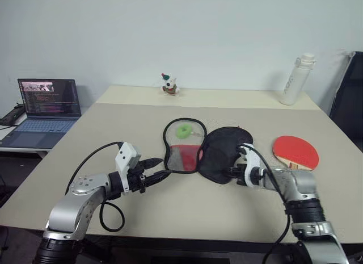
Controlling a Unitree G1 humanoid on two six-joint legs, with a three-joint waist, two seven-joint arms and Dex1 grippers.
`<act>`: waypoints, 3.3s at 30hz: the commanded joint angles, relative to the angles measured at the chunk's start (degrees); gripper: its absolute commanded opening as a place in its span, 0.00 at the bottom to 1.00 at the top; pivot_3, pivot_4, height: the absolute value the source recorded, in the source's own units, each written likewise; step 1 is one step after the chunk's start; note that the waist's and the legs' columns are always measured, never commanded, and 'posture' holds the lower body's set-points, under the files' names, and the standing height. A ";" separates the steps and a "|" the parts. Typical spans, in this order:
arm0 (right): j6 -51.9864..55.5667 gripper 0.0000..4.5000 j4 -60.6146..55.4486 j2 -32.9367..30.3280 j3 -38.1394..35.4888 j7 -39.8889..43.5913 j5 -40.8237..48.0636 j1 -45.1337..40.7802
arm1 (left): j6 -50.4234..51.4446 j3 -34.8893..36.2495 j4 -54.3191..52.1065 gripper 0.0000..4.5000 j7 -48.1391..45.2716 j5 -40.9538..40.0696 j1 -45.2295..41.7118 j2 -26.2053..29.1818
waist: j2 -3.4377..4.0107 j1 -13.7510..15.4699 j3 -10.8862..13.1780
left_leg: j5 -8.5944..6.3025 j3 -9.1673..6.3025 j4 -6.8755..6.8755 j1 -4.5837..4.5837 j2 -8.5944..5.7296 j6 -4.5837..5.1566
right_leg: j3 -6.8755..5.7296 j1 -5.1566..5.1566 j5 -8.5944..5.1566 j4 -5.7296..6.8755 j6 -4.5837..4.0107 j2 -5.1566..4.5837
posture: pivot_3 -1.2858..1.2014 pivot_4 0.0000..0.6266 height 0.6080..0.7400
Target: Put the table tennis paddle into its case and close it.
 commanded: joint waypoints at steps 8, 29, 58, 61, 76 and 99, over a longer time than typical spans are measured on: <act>2.08 0.01 3.80 -15.23 4.85 12.95 0.05 -3.70 | -4.88 -2.92 0.74 0.64 -3.90 1.53 0.08 0.94 | 0.01 -0.15 0.01 | -0.01 0.03 -0.10 -0.04 0.00 0.02 | 0.02 -0.01 0.00 -0.19 0.00 0.01 | 0.52 0.24 1.00; -10.38 0.01 22.61 -18.03 16.83 25.87 -10.75 -15.03 | -9.69 -4.98 3.43 0.64 -4.54 3.21 1.80 -0.34 | 0.00 -0.14 0.03 | -0.03 0.04 -0.11 -0.09 0.01 0.05 | 0.01 0.01 0.00 -0.38 0.00 0.02 | 0.52 0.24 1.00; 0.20 0.99 -10.03 -15.79 -15.80 -5.01 -14.40 4.99 | -1.23 -10.43 -1.54 0.64 -13.03 -2.63 -13.70 0.48 | 0.05 -0.07 0.06 | 0.10 0.06 -0.13 -0.13 0.01 -0.19 | 0.01 0.06 0.00 -0.51 0.01 0.03 | 0.52 0.24 1.00; 0.42 0.99 -13.25 -9.84 -17.98 -12.01 -16.25 6.76 | -1.59 -11.64 -0.39 0.64 -12.97 -1.99 -15.01 -0.70 | 0.06 -0.11 0.05 | 0.11 0.06 -0.12 -0.10 0.00 -0.20 | 0.02 0.09 0.00 -0.49 0.02 0.04 | 0.52 0.24 1.00; -7.12 0.96 -4.24 0.07 -19.50 -25.20 -18.91 4.08 | -5.08 -10.50 0.96 0.64 -12.41 -0.64 -10.97 -0.33 | 0.08 -0.16 0.05 | 0.11 0.10 -0.15 -0.11 0.02 -0.19 | 0.07 0.03 0.00 -0.49 0.01 0.08 | 0.52 0.24 1.00; -12.89 0.24 -5.81 -2.12 -18.42 -28.98 -16.45 -9.56 | -4.91 -7.75 -1.49 0.64 -11.04 -1.69 -6.29 1.30 | 0.49 -0.28 0.29 | 0.11 0.27 -0.17 -0.09 0.10 -0.18 | 0.33 -0.17 -0.01 -0.24 0.00 0.20 | 0.52 0.24 1.00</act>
